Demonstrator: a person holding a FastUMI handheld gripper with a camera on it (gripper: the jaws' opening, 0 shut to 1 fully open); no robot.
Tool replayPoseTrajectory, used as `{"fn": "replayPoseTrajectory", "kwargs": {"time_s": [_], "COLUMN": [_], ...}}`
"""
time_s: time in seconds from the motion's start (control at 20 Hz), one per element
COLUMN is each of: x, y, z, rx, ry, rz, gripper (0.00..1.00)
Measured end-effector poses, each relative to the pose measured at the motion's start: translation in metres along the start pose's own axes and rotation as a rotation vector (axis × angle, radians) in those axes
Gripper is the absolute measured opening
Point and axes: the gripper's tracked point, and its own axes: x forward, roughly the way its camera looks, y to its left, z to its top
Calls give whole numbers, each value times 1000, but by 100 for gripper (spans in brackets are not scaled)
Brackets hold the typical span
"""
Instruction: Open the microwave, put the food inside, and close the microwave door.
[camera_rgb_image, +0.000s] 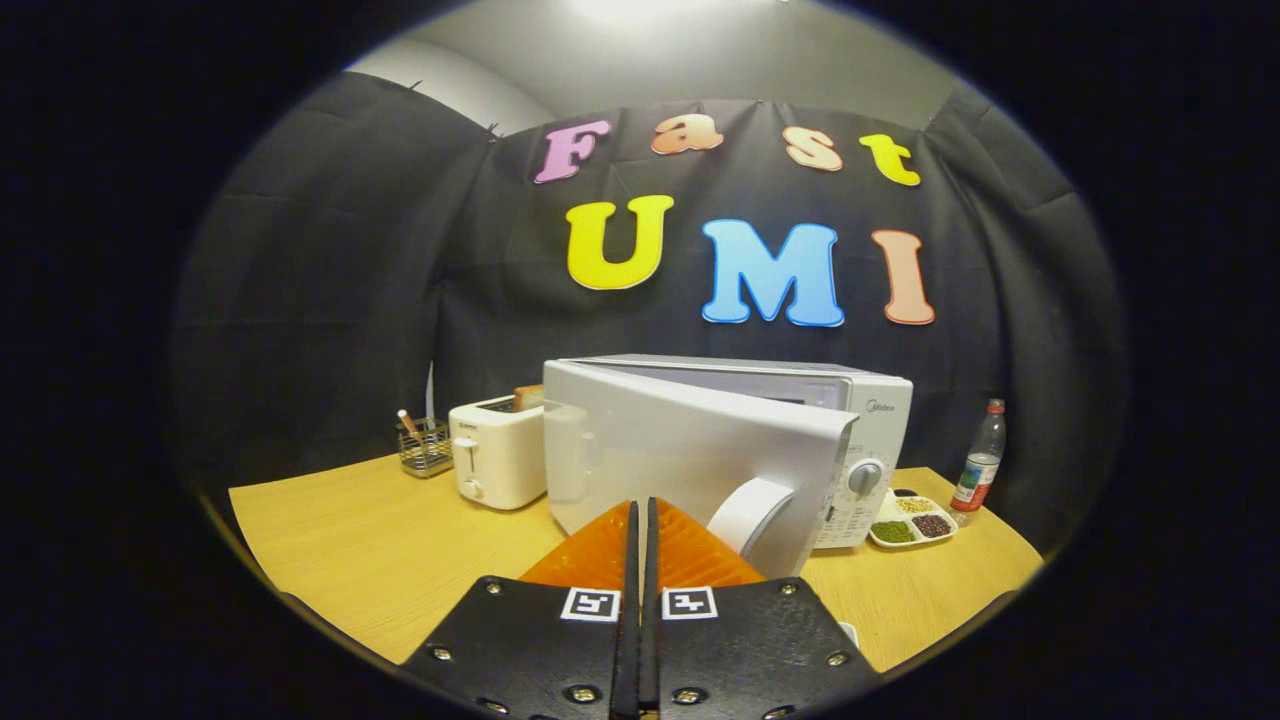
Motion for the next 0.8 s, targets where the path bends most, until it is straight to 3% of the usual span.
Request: {"fn": "replayPoseTrajectory", "kwargs": {"time_s": [0.3,0.8], "x": [39,103], "y": [-58,-103], "z": [-4,8], "rx": [36,20], "ry": [36,21], "rz": [-156,-250], "gripper": [1,1]}}
